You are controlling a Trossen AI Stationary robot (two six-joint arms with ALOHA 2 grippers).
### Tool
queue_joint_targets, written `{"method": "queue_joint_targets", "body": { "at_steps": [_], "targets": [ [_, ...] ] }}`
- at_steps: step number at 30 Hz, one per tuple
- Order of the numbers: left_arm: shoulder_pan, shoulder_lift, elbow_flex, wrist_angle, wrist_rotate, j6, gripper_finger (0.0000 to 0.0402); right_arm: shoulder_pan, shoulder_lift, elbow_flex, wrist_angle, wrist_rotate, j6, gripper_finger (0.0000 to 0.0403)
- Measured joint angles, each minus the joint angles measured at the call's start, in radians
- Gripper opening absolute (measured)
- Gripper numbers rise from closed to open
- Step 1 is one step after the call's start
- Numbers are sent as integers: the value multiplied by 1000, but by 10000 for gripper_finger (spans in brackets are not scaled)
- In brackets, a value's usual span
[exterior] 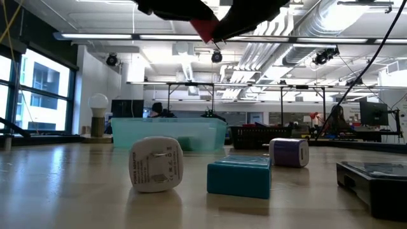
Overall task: Pick & Place Office items
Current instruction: Put the pink charger adapter into the green bin
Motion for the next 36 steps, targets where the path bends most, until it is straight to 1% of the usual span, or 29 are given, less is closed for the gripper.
{"method": "queue_joint_targets", "body": {
  "at_steps": [4,6,8,15,18,21,24,27,29,32,36],
  "targets": [
    [-1,-5,0,-6,-55,-1,140,3,-27,0,-55,38,22,210],
    [-1,-10,-1,-14,-70,-29,140,9,-44,0,-107,46,45,209],
    [-1,-20,-1,-31,-101,-59,140,14,-54,0,-145,86,79,208],
    [19,-77,-1,-139,-136,-172,140,46,-110,-1,-313,411,276,208],
    [57,-115,-1,-195,-137,-261,140,61,-120,0,-341,557,354,208],
    [114,-152,-1,-261,-134,-321,140,89,-126,-1,-372,683,391,208],
    [194,-178,-1,-334,-105,-376,140,103,-128,-1,-375,728,393,208],
    [307,-188,-1,-411,-33,-452,140,103,-127,-1,-374,733,396,208],
    [388,-188,-1,-446,33,-487,140,102,-127,-1,-374,732,396,208],
    [500,-184,-1,-500,118,-502,140,98,-127,-1,-375,731,397,208],
    [627,-168,-1,-516,209,-503,140,97,-127,-1,-376,731,403,208]
  ]
}}
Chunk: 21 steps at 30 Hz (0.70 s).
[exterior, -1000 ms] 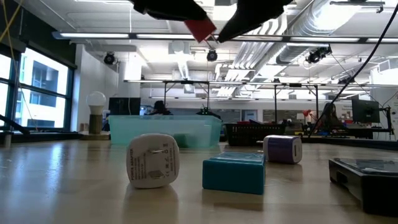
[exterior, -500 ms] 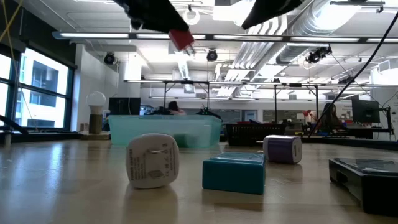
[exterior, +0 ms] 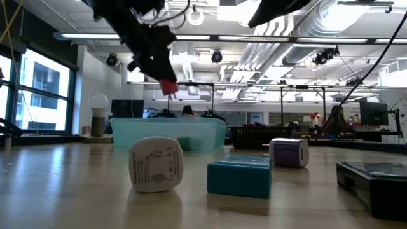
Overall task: Pick & Place Office items
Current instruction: Put the pink charger adapter into the green bin
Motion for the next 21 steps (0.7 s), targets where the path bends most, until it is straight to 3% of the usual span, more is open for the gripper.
{"method": "queue_joint_targets", "body": {
  "at_steps": [3,11,21],
  "targets": [
    [73,9,-1,-19,78,-26,140,0,0,0,-1,-12,0,208],
    [193,77,0,-106,152,-44,140,0,1,0,1,-25,2,208],
    [200,194,2,-118,166,-44,140,0,1,0,1,-24,8,208]
  ]
}}
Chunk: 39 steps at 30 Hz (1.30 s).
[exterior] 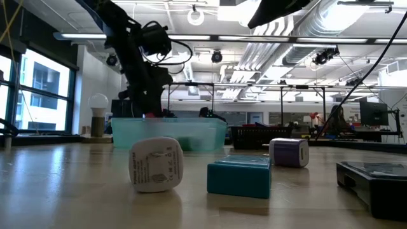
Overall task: Pick & Place Office items
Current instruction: Put the pink charger adapter into the green bin
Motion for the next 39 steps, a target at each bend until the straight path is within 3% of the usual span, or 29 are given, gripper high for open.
{"method": "queue_joint_targets", "body": {
  "at_steps": [5,14,21,30,39],
  "targets": [
    [6,17,3,6,-7,-11,145,0,0,0,0,-1,11,208],
    [1,17,-3,-8,-6,14,211,-23,0,0,-1,-66,19,208],
    [1,16,-3,-5,-8,58,215,-63,0,0,0,-162,19,208],
    [0,16,-3,-4,-10,88,217,-66,0,0,0,-181,16,208],
    [-41,16,-3,-6,-34,215,218,-66,0,0,0,-199,18,208]
  ]
}}
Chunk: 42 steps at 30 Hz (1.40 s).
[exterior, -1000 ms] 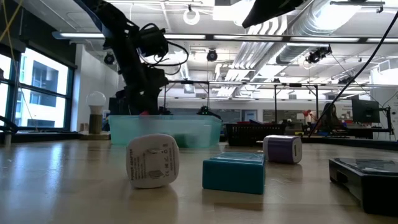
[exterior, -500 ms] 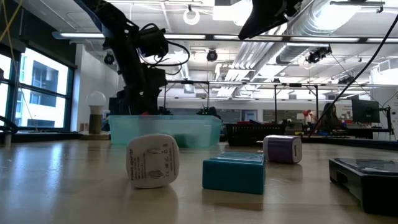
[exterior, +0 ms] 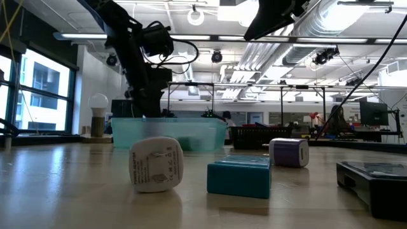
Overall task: Pick & Place Office items
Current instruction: Put the pink charger adapter into the green bin, then put the black digital timer into the black bin
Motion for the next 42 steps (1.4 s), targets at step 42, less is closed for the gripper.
{"method": "queue_joint_targets", "body": {
  "at_steps": [42],
  "targets": [
    [-372,-337,1,-173,-33,-181,313,26,9,0,148,-1087,-227,208]
  ]
}}
